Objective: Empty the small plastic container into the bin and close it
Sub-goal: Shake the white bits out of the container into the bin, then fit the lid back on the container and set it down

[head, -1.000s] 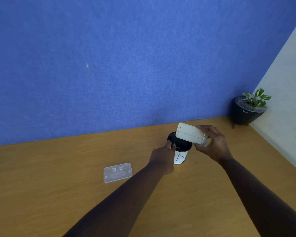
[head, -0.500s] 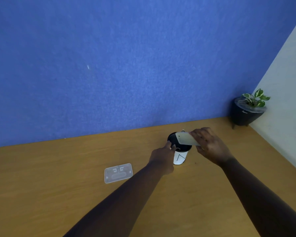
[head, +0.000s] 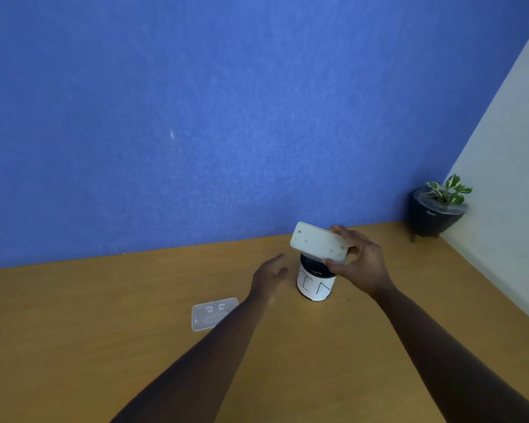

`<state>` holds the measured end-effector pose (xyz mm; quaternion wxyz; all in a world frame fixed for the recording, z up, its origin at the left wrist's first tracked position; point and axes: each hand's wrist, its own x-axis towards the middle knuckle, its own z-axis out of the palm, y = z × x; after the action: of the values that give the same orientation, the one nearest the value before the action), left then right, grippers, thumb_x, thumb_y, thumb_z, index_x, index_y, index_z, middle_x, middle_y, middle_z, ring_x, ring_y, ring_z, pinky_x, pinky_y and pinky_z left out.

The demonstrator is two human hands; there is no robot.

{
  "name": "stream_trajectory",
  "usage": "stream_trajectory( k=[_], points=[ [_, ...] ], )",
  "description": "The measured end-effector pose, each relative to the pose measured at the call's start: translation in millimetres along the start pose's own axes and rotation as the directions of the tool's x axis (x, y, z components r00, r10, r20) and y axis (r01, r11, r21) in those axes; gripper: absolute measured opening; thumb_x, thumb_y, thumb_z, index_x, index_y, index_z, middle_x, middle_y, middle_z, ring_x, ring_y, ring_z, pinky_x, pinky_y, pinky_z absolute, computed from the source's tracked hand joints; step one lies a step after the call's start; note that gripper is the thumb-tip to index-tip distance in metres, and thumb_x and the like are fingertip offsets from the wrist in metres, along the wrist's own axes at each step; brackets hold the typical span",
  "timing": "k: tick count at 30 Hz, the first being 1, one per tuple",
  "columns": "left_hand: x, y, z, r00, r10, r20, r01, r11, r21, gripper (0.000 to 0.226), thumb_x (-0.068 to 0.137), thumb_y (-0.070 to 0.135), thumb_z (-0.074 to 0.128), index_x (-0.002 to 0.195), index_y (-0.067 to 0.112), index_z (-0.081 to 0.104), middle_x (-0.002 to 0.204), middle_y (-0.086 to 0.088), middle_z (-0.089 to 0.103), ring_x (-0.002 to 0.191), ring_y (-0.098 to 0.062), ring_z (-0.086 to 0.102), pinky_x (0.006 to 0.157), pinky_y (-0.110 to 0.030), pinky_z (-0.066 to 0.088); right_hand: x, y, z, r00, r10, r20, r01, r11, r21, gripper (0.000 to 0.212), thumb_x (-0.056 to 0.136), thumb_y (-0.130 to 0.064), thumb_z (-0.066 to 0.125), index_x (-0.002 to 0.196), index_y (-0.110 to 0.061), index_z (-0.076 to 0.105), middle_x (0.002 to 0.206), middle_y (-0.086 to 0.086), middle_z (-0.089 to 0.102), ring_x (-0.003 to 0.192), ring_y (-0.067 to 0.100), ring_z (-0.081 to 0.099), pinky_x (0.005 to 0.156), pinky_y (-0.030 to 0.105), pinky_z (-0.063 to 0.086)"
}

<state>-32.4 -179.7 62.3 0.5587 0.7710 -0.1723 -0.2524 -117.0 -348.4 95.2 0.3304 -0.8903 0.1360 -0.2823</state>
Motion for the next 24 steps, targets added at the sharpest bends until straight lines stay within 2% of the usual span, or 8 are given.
stream_trajectory(
  k=[2,4,6,8,11,16,21,24],
  points=[
    [-3,4,-14,0.985,-0.174,0.019,0.167,0.899,-0.406,0.04,0.1,0.018,0.035,0.136,0.008,0.047,0.131,-0.012,0.055,0.109,-0.029,0.058,0.085,-0.038,0.05,0,-13,6,0.996,0.058,0.064,-0.064,0.992,0.112,0.067,0.061,-0.007,0.081,0.123,-0.015,0.057,0.118,0.004,0.06,0.1,0.014,0.056,0.073,0.005,0.05],
    [-8,6,-29,0.978,-0.203,0.046,0.195,0.817,-0.543,0.039,0.101,0.025,0.031,0.124,0.005,0.053,0.117,-0.01,0.059,0.102,-0.027,0.058,0.079,-0.038,0.051,-1,-27,14,0.988,0.078,0.133,-0.103,0.976,0.193,0.066,0.062,-0.005,0.081,0.123,-0.015,0.057,0.118,0.001,0.06,0.102,0.016,0.06,0.083,0.02,0.055],
    [-12,6,-41,0.979,-0.191,0.069,0.191,0.749,-0.634,0.042,0.101,0.036,0.028,0.117,0.008,0.055,0.114,-0.011,0.059,0.103,-0.028,0.058,0.083,-0.042,0.05,-3,-41,24,0.981,0.069,0.179,-0.107,0.971,0.213,0.065,0.062,-0.006,0.081,0.122,-0.015,0.058,0.115,-0.002,0.06,0.104,0.017,0.06,0.09,0.038,0.055],
    [-16,6,-51,0.98,-0.18,0.088,0.188,0.677,-0.712,0.051,0.098,0.047,0.026,0.121,0.01,0.053,0.109,-0.012,0.062,0.1,-0.03,0.061,0.079,-0.043,0.053,-6,-54,35,0.979,0.061,0.195,-0.102,0.973,0.206,0.064,0.062,-0.009,0.081,0.121,-0.016,0.059,0.116,-0.002,0.062,0.102,0.014,0.058,0.09,0.038,0.054],
    [-22,4,-66,0.981,-0.173,0.085,0.175,0.613,-0.77,0.057,0.094,0.057,0.027,0.117,0.013,0.055,0.103,-0.01,0.065,0.091,-0.025,0.064,0.071,-0.042,0.053,-10,-70,53,0.974,0.041,0.224,-0.094,0.968,0.231,0.064,0.062,-0.009,0.081,0.122,-0.014,0.058,0.117,-0.004,0.061,0.103,0.006,0.055,0.089,0.028,0.051],
    [-34,-13,-92,0.975,-0.192,0.112,0.204,0.572,-0.795,0.055,0.093,0.058,0.028,0.106,0.014,0.059,0.101,-0.012,0.065,0.091,-0.029,0.064,0.072,-0.045,0.052,-17,-89,81,0.956,-0.006,0.295,-0.081,0.955,0.284,0.066,0.062,-0.008,0.081,0.123,-0.013,0.057,0.123,0.002,0.062,0.109,0.011,0.057,0.094,0.035,0.052],
    [-42,-29,-117,0.966,-0.22,0.139,0.24,0.546,-0.803,0.051,0.097,0.05,0.029,0.106,0.008,0.057,0.098,-0.016,0.065,0.088,-0.032,0.064,0.064,-0.048,0.057,-16,-101,109,0.926,-0.044,0.375,-0.046,0.973,0.228,0.066,0.063,-0.011,0.081,0.124,-0.018,0.056,0.122,0.001,0.061,0.099,0.008,0.054,0.071,0.0,0.043],
    [-42,-35,-132,0.965,-0.218,0.146,0.239,0.503,-0.831,0.046,0.097,0.043,0.033,0.104,0.004,0.058,0.098,-0.019,0.063,0.088,-0.035,0.063,0.063,-0.047,0.06,-11,-106,123,0.905,-0.071,0.419,-0.02,0.978,0.209,0.065,0.065,-0.009,0.079,0.125,-0.014,0.056,0.126,0.005,0.059,0.103,0.007,0.051,0.07,-0.003,0.039]
  ],
)
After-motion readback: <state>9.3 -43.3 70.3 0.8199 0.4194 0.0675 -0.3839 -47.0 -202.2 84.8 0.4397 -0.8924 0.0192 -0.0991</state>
